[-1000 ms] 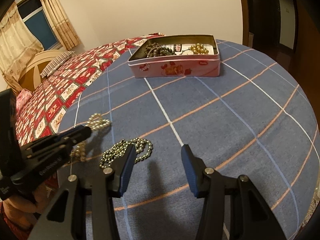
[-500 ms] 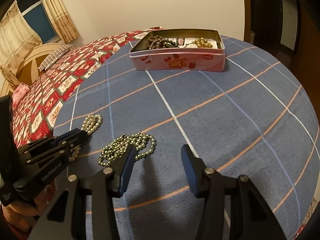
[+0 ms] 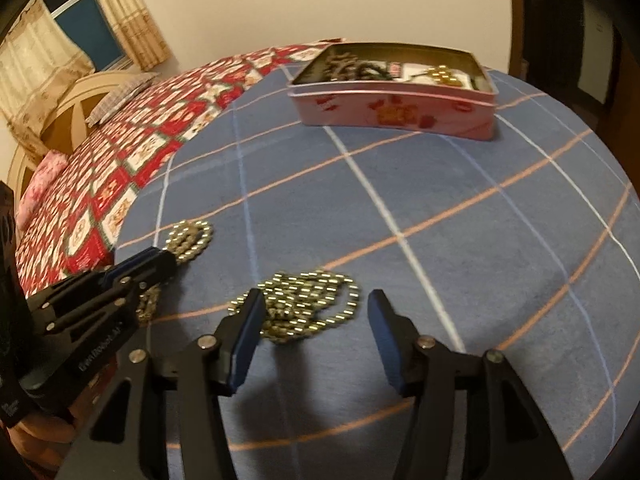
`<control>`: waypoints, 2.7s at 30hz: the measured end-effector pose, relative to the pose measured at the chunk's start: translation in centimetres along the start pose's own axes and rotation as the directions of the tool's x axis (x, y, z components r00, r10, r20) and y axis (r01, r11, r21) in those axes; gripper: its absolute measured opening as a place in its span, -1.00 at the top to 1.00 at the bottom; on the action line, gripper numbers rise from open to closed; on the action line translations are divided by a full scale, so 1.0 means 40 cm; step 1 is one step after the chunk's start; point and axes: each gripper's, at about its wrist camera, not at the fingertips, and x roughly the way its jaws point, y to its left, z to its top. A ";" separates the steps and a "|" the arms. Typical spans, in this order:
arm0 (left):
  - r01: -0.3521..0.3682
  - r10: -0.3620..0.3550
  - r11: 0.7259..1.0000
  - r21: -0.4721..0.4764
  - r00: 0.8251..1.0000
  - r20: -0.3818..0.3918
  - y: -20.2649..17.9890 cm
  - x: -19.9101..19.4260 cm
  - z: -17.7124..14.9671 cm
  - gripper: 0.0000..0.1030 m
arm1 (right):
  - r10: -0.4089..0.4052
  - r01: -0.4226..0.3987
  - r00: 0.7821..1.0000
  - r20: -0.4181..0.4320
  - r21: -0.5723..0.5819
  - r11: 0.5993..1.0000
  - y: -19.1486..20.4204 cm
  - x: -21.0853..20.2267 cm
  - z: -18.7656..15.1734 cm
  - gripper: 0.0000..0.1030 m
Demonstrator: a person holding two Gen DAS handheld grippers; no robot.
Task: Organize jewelry
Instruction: 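Grasp the gold bead chain with right gripper while left gripper holds the pearls, then lift the pearl necklace with left gripper while right gripper lifts the gold chain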
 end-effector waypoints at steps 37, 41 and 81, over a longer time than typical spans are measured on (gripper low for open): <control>0.037 -0.037 0.999 -0.040 0.999 0.005 -0.013 -0.011 -0.005 0.75 | -0.152 0.170 0.982 0.113 -0.175 0.970 0.077 -0.059 0.000 0.68; 0.052 -0.052 0.998 -0.032 0.998 0.019 -0.027 -0.024 0.001 0.85 | -0.155 0.175 0.979 0.130 -0.158 0.972 0.066 -0.078 0.008 0.68; -0.056 0.061 0.980 0.189 0.998 -0.024 -0.085 0.021 -0.005 0.76 | -0.101 0.100 0.986 0.133 0.011 0.995 -0.059 -0.117 0.014 0.68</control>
